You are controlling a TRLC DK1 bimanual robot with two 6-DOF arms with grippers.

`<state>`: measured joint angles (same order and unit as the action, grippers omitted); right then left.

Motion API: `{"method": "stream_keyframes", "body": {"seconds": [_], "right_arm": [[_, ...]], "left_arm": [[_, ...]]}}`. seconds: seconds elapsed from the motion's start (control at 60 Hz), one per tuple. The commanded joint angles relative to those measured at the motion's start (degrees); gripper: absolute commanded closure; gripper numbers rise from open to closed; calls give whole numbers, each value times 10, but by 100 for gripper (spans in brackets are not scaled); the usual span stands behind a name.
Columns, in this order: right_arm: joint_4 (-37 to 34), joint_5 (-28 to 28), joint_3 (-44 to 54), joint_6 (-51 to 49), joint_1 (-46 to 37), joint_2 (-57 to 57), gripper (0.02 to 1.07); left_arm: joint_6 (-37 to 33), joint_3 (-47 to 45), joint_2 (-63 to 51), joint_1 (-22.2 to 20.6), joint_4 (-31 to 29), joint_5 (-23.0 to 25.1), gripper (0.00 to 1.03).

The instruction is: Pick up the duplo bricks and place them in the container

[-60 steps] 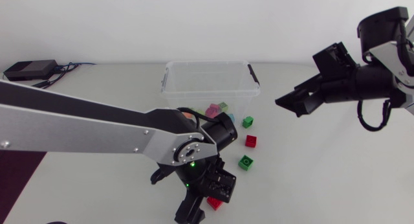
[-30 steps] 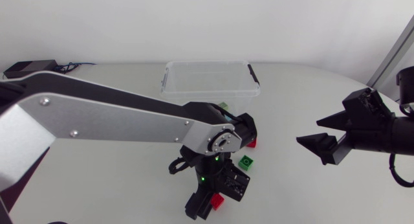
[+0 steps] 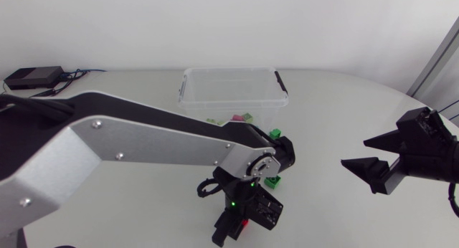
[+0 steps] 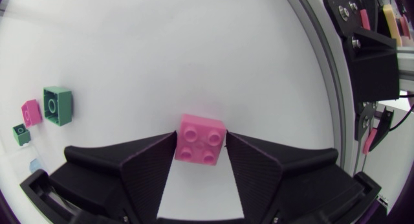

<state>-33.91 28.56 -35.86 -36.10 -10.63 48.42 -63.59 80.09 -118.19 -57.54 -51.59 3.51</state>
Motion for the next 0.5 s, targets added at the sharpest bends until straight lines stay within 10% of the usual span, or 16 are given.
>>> {"method": "stream_keyframes", "body": {"seconds": [0.0, 0.483], "right_arm": [[-4, 5, 25, -11, -4, -3, 7], [127, -92, 24, 99, 234, 211, 7]], "left_arm": [[14, 4, -14, -7, -6, -4, 62], [104, -11, 204, 105, -11, 26, 64]]}}
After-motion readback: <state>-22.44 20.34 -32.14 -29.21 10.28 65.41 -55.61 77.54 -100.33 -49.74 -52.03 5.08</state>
